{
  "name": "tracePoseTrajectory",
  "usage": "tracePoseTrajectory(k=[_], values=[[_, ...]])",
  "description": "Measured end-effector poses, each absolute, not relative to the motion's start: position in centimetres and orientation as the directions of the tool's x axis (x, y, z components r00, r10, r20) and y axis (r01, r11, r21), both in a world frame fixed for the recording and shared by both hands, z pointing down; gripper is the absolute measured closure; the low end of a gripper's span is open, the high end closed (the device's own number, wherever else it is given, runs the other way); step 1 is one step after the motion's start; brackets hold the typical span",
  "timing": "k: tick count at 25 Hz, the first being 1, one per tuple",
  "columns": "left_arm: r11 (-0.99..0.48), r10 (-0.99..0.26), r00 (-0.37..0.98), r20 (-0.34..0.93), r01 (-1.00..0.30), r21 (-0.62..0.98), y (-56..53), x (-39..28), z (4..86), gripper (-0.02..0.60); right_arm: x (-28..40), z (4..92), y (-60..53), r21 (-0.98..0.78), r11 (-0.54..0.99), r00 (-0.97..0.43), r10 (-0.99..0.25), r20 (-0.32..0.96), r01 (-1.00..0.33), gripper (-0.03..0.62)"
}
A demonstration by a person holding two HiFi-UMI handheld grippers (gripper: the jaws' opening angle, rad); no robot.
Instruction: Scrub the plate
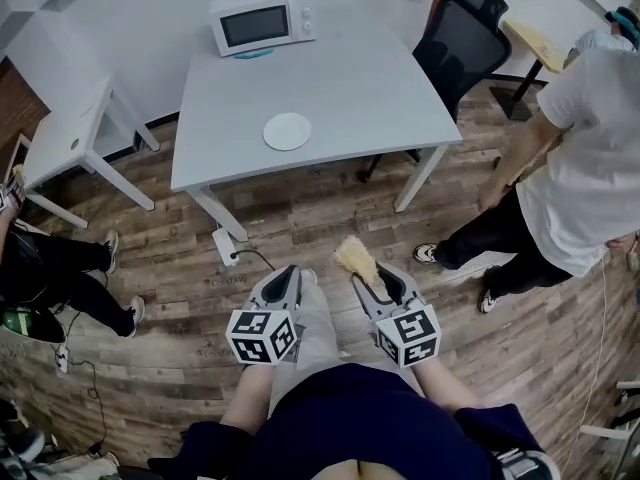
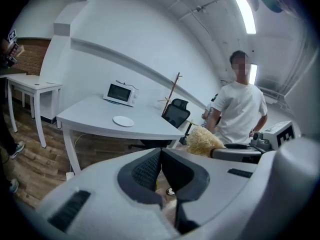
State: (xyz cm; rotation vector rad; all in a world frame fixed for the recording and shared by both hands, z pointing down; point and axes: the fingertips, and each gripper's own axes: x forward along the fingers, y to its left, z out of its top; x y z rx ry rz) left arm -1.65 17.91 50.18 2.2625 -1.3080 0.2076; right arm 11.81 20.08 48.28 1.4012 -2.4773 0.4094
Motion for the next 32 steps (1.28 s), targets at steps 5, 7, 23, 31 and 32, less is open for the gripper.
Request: tracePoseTrajectory(k=[5, 7, 23, 31, 32], values=[[-0.379, -0.776, 0.505, 0.377, -0.852, 0.362, 13.1, -3.1, 50.6, 0.563, 10.9, 48.4, 15.2, -0.105, 0.504, -0.504, -0.781, 0.370, -0.857, 0.421], [-0.369, -0.780, 0.499, 0.379, -0.855, 0.365, 11.0, -3.7, 50.7, 0.563, 10.4, 48.4, 13.0, -0.103, 0.508, -0.506, -0.777, 0.374, -0.855, 0.422], [-0.346, -0.775, 0.486, 0.403, -0.861, 0.373, -4.9, -8.9, 49.8, 0.563, 5.0, 46.5, -3.8, -0.086, 0.533, -0.521, -0.762, 0.385, -0.842, 0.422], [-0.371, -0.758, 0.504, 0.414, -0.855, 0.362, -11.5, -10.9, 50.7, 0.563, 2.5, 47.2, -10.2, -0.077, 0.526, -0.511, -0.764, 0.394, -0.847, 0.421], [-0.374, -0.756, 0.506, 0.415, -0.854, 0.361, -12.2, -11.0, 50.8, 0.563, 2.4, 47.3, -10.8, -0.076, 0.523, -0.508, -0.765, 0.396, -0.849, 0.422]])
